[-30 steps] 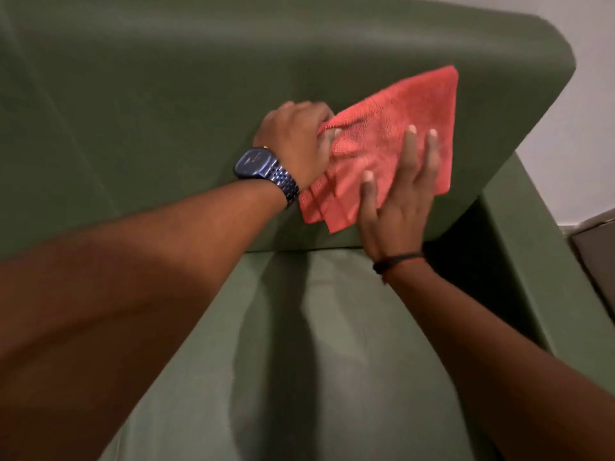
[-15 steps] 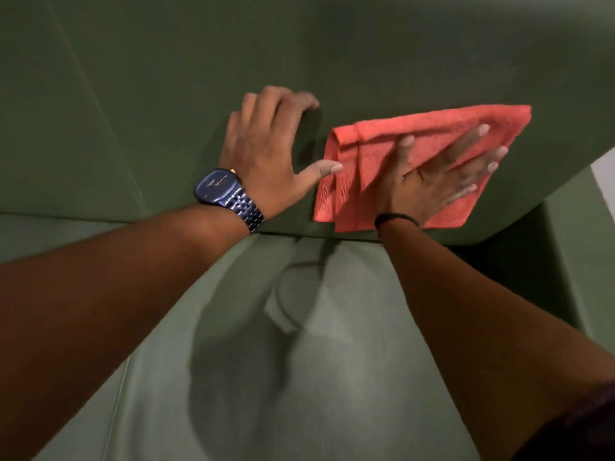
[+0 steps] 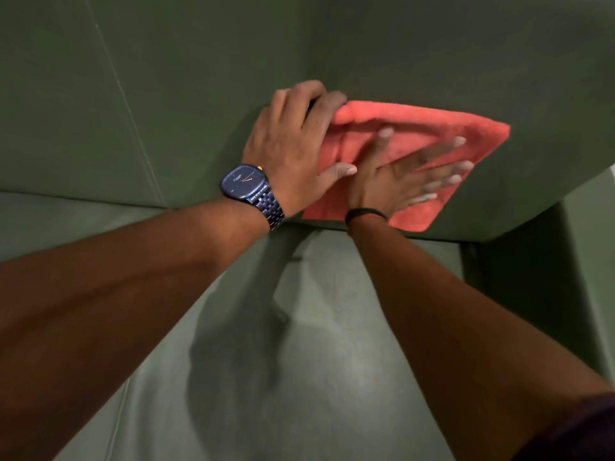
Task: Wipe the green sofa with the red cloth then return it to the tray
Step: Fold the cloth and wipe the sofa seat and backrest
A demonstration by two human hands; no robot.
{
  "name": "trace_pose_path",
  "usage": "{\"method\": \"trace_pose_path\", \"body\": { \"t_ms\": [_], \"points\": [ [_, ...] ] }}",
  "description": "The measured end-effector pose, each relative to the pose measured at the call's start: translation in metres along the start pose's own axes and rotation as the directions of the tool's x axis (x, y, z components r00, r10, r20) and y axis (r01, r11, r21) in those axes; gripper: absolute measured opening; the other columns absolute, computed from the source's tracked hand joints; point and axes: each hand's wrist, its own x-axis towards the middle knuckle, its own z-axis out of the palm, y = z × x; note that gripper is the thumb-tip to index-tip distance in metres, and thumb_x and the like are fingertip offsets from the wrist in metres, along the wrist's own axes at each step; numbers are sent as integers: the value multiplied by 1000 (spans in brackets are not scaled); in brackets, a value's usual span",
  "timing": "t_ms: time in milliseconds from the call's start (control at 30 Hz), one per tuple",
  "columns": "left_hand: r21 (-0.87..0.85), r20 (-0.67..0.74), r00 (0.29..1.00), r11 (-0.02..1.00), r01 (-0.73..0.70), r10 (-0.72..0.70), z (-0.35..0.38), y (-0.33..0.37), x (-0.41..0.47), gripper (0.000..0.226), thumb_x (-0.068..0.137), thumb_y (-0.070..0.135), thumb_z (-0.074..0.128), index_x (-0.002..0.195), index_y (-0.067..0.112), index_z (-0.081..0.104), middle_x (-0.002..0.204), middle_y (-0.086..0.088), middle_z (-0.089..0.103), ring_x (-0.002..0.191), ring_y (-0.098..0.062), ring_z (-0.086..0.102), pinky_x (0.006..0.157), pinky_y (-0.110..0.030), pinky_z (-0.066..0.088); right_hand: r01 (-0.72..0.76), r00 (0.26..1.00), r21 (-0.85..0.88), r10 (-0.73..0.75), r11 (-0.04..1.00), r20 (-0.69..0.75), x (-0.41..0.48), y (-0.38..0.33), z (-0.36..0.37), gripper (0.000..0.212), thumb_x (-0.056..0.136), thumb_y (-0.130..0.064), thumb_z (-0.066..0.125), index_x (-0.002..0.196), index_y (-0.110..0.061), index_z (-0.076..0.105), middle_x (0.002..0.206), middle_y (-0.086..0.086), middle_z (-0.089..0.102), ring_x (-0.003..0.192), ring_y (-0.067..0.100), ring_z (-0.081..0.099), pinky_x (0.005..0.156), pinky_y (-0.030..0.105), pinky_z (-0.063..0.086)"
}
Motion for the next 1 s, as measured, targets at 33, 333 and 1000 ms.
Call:
{"method": "trace_pose_path", "body": {
  "t_ms": [33, 333, 1000],
  "points": [
    [-8, -1, 1000, 1000, -8, 8, 1, 0, -2, 71, 69, 45, 77, 125, 9, 52, 123, -15, 54, 105, -35, 49, 85, -43, 42, 13, 999, -7, -13, 1000, 44, -10, -3, 3, 95, 80, -68, 33, 149, -7, 6, 155, 27, -7, 143, 43, -7, 110, 65, 5],
    [369, 117, 985, 916, -160, 126, 11, -14, 4, 107, 75, 52, 70, 147, 9, 4, 156, -15, 9, 142, -31, 5, 111, -47, -1, 372, 917, -204, -323, 906, 235, -7, 27, -24, 95, 82, -56, 62, 148, -6, 15, 154, 31, 3, 142, 45, 2, 109, 69, 13],
    [278, 54, 993, 956, 89, -108, -53, -91, -77, 17, 79, 2, 57, 91, 13, 63, 87, -11, 63, 87, -34, 52, 75, -43, 34, 973, 230, -132, -742, 189, 630, -52, -42, -32, 16, 75, -11, 72, 78, -10, 56, 68, 12, 59, 55, 32, 57, 44, 29, 29]
  ]
}}
